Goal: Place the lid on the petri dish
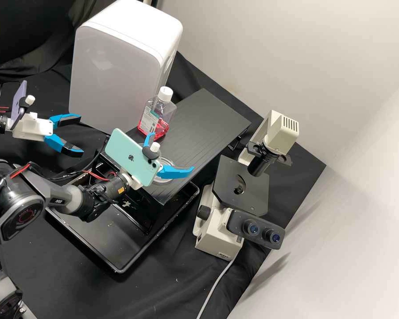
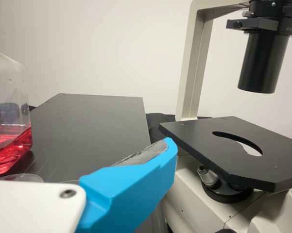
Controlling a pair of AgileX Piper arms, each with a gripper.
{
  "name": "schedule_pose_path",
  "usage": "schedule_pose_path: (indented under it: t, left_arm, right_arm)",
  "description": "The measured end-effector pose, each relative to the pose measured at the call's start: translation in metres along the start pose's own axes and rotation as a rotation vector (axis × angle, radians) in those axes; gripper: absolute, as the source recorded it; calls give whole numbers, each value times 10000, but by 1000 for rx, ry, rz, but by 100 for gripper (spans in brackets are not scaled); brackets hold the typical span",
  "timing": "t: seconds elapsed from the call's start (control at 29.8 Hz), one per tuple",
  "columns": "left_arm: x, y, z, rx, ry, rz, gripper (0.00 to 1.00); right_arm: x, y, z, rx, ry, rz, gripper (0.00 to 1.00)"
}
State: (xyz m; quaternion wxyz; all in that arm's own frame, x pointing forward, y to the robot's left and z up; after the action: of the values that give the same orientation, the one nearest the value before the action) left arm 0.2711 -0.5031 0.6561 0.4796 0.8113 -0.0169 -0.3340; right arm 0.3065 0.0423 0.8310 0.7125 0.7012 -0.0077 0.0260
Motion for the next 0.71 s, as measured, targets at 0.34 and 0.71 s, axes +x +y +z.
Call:
schedule_pose_path:
  t: [0.34,0.71]
  left_arm:
    - [75,19,-48,-14,33,24,100]
    - [118,0,-42,17,35,24,100]
  right_arm:
    - [0,0,0,0,0,0,100]
    - [0,0,0,0,0,0,100]
